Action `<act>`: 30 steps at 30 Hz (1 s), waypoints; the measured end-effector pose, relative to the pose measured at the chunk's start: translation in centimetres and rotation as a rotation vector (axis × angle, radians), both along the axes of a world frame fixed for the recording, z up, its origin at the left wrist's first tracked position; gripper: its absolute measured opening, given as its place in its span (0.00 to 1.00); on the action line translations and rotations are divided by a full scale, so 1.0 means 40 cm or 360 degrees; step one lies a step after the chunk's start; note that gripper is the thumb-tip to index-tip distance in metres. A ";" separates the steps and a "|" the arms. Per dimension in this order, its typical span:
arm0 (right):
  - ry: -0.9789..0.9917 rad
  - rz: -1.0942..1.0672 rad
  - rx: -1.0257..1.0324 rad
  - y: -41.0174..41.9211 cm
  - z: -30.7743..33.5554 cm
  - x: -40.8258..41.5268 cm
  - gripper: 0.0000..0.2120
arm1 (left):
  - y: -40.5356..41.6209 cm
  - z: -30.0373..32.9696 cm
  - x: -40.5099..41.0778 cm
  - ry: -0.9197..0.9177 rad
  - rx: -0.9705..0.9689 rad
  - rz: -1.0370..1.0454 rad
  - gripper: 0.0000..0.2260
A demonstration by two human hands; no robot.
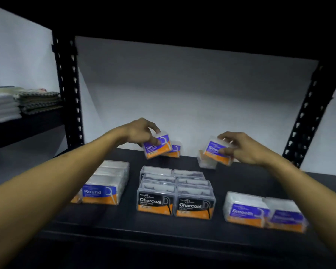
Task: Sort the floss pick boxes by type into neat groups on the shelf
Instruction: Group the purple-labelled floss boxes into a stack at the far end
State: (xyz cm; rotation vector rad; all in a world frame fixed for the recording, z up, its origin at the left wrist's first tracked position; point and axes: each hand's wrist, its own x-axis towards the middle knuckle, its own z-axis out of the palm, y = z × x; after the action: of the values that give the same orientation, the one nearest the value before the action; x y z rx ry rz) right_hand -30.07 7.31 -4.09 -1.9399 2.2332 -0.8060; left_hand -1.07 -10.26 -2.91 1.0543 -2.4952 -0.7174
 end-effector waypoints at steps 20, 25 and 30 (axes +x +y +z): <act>-0.0569 -0.0578 -0.0353 0.440 -0.255 -0.328 0.22 | 0.326 -0.067 -0.442 -0.0424 -0.0097 -0.0509 0.21; -0.0580 -0.0597 -0.0532 0.421 -0.306 -0.328 0.21 | 0.341 -0.104 -0.466 -0.0658 -0.0088 -0.0563 0.19; -0.0515 -0.0581 -0.0517 0.419 -0.312 -0.338 0.22 | 0.380 -0.111 -0.458 -0.0712 0.0016 -0.0487 0.27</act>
State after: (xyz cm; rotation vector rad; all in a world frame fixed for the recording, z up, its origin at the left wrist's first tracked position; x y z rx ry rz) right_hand -43.59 24.06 -16.58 -1.3746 2.3893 -1.4911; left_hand -19.39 4.95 -7.35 0.9255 -3.0875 -0.6290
